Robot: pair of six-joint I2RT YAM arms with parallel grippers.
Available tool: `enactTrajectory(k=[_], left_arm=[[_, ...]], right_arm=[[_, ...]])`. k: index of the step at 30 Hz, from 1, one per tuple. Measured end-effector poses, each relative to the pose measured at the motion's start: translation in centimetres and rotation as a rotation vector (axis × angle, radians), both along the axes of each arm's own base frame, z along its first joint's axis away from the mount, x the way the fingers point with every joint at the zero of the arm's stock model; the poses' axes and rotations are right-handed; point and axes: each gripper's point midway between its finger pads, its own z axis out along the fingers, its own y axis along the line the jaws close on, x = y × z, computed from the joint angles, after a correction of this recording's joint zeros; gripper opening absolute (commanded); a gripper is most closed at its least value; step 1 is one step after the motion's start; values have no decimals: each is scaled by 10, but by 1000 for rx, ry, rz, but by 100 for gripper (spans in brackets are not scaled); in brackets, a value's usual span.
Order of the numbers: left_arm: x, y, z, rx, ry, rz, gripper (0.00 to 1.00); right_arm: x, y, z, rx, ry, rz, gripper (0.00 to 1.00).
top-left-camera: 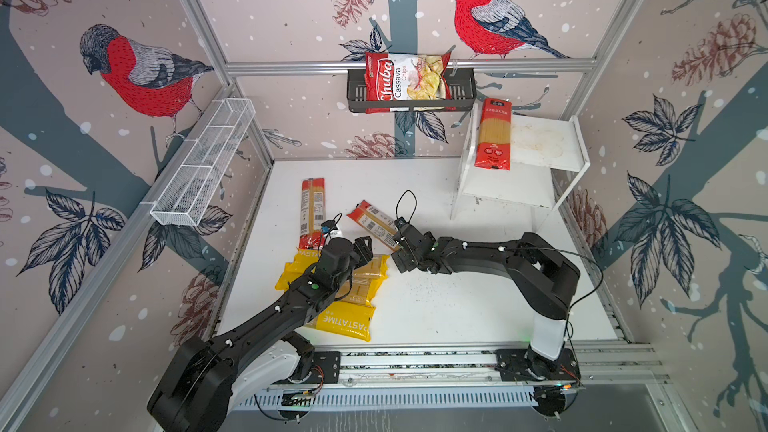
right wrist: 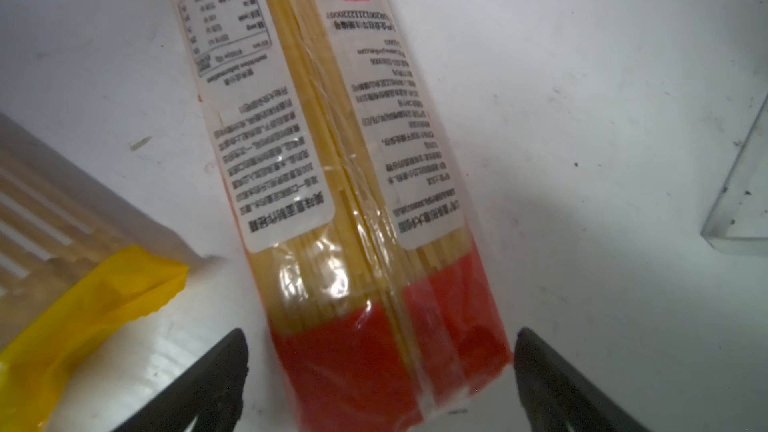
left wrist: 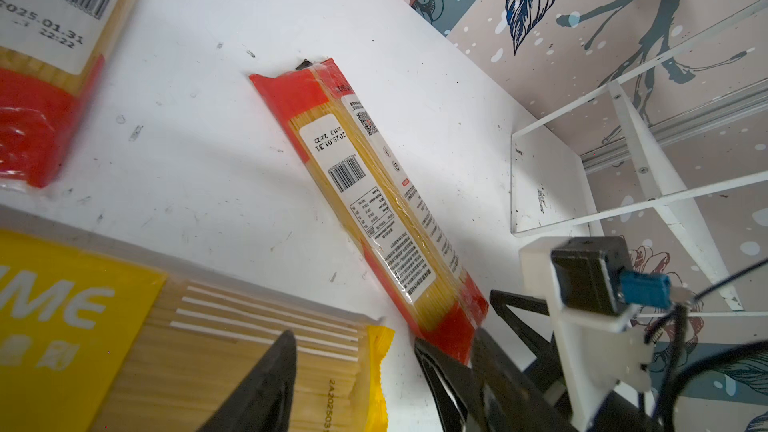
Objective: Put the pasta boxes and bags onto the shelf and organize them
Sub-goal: 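Move both grippers back toward the spaghetti packs near the yellow bags, then close both grippers on the red spaghetti pack lying mid-table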
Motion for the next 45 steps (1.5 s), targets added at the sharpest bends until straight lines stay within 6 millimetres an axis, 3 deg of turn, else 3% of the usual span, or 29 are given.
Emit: enactTrajectory(k=[5,10,21,30,39,45], left_arm=[[0,0,0,-11,4,-7,66],[4,7,2,-16,2,17,66],[3,8,-10,-103,39,2,67],[3,4,-13,-263,39,-20,73],[7,-25,-26,-384,108,-109,77],[8,-56,-23,-405,114,-196,84]], right_arm=[[8,2,-12,52,85,5,72],[9,2,-11,131,138,9,53],[-26,4,3,368,316,-4,25],[-51,0,23,586,465,-58,14],[-71,-1,40,743,519,-94,8],[-87,11,55,761,494,-58,6]])
